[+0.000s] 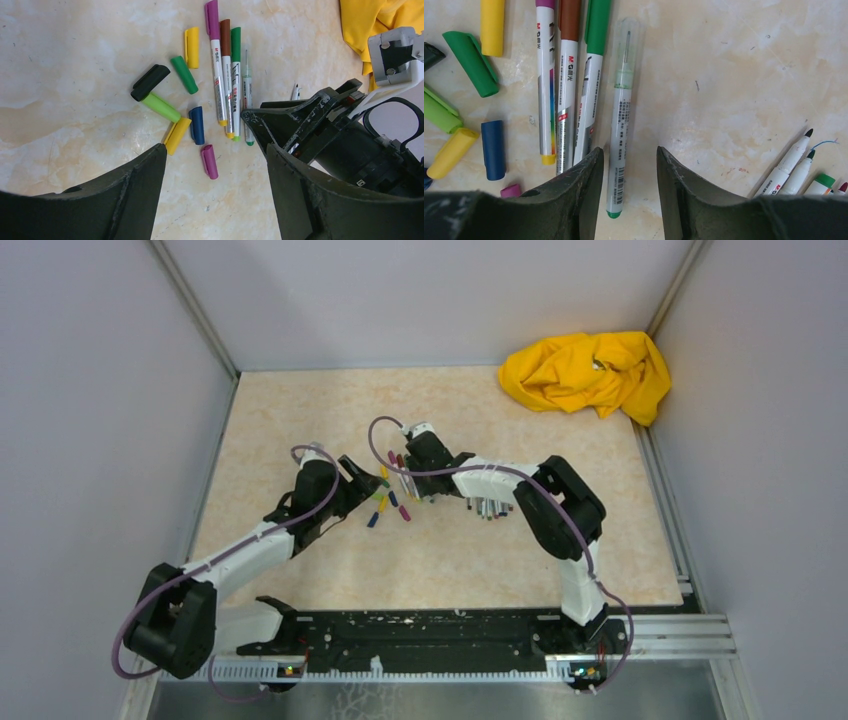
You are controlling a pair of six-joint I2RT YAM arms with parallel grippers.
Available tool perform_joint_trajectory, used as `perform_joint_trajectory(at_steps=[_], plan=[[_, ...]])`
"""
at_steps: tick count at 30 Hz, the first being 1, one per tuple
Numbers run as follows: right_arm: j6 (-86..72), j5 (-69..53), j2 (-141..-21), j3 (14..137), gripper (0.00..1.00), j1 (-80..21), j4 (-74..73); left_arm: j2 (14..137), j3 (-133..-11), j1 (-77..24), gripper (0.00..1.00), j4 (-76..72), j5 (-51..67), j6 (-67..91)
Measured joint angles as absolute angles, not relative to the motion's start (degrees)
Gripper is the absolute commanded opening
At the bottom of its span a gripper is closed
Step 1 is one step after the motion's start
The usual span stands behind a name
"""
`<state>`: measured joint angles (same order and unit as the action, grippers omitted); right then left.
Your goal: Open the pen caps
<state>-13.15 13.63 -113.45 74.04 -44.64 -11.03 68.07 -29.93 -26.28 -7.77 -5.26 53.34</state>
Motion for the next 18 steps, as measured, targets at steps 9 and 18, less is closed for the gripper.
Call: perform_joint_trajectory(at_steps=[9,18], plan=[[-13.6,13.6,-114.1,74.8,0.20,-44.6,-12.1,67.3,-28.8,-26.3,0.79,-8.1,-5.3,53.4],[-14.8,13.7,-114.2,74.2,0.00,-44.6,-11.5,67.3,-28.2,-26.3,0.79,-9.3,-4.6,54.3]])
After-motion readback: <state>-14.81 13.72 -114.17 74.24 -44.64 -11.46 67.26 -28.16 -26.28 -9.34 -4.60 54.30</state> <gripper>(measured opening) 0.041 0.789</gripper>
